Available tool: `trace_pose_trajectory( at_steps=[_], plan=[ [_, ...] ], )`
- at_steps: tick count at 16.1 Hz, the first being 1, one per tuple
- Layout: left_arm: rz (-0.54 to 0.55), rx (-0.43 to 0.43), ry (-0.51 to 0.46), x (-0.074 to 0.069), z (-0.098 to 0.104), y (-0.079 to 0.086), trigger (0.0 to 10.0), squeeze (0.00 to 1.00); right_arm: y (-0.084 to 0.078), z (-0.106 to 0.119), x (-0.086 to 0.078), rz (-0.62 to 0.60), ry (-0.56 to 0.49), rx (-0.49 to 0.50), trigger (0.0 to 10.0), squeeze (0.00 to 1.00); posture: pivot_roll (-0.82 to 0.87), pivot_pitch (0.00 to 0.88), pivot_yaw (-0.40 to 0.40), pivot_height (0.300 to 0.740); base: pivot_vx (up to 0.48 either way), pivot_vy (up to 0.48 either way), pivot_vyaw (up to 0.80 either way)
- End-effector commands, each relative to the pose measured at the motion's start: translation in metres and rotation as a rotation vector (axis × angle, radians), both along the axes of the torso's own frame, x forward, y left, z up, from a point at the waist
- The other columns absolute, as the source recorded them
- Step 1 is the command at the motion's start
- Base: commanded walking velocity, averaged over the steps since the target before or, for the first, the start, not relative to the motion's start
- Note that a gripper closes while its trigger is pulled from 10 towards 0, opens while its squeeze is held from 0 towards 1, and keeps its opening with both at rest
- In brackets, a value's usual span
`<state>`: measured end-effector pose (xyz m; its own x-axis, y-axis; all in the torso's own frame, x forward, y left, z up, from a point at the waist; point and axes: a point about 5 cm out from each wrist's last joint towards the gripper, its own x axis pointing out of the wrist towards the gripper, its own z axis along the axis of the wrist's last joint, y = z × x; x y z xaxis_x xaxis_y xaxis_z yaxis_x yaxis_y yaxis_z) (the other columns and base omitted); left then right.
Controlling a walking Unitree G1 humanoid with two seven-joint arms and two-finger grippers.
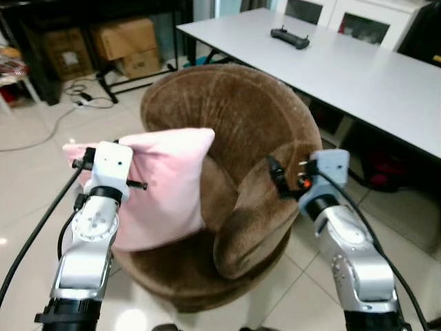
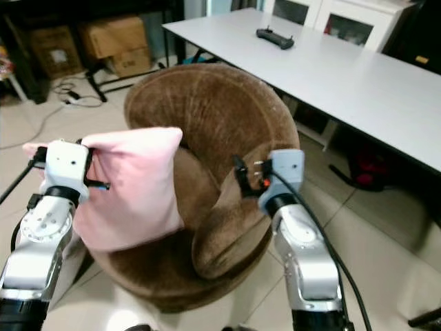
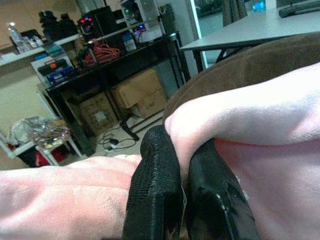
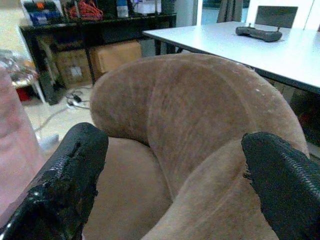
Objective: Move the pillow to the sofa from floor
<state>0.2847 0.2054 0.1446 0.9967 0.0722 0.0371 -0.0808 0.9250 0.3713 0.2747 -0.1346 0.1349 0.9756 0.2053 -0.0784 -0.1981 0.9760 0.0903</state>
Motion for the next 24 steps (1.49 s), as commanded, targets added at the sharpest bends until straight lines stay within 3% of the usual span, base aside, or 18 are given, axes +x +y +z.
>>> trace_pose_trajectory(
  at_steps=[1,10,14,16,20,21,24],
  plan=[
    [-0.011,0.009,-0.087,0.0,0.019,0.001,10.0,0.0,-0.003,0.004,0.002,-0.018,-0.008,0.011,10.0,0.0,0.01,0.0,-0.014,0.74,0.337,0.0,0.0],
    [-0.012,0.009,-0.115,0.003,0.027,0.002,10.0,0.0,0.002,0.011,0.008,-0.016,-0.034,0.006,10.0,0.0,0.02,0.0,-0.021,0.74,0.342,0.0,0.27],
    [-0.049,0.035,-0.078,0.011,0.026,0.001,10.0,0.0,0.0,0.011,0.011,-0.028,-0.039,-0.017,10.0,0.0,0.01,0.0,-0.008,0.74,0.221,0.0,0.0],
    [-0.099,0.093,-0.046,0.017,0.02,-0.004,10.0,0.0,-0.002,0.011,0.011,-0.031,-0.04,-0.03,10.0,0.0,0.0,0.0,-0.003,0.74,0.0,0.0,0.0],
    [-0.084,0.11,0.001,0.05,0.006,0.006,10.0,0.0,-0.011,0.001,0.013,-0.004,-0.022,-0.122,10.0,0.0,-0.01,0.0,-0.001,0.74,0.0,0.0,0.0],
    [-0.021,0.09,0.036,0.067,0.0,0.02,10.0,0.0,-0.014,-0.007,0.012,0.018,-0.001,-0.162,10.0,0.0,-0.02,0.0,0.006,0.74,0.0,0.0,0.0],
    [0.005,0.039,0.09,0.081,-0.004,0.028,10.0,0.0,-0.014,-0.009,0.011,0.057,-0.002,-0.18,10.0,0.0,-0.04,0.0,0.013,0.74,0.0,0.0,0.0]
  ],
)
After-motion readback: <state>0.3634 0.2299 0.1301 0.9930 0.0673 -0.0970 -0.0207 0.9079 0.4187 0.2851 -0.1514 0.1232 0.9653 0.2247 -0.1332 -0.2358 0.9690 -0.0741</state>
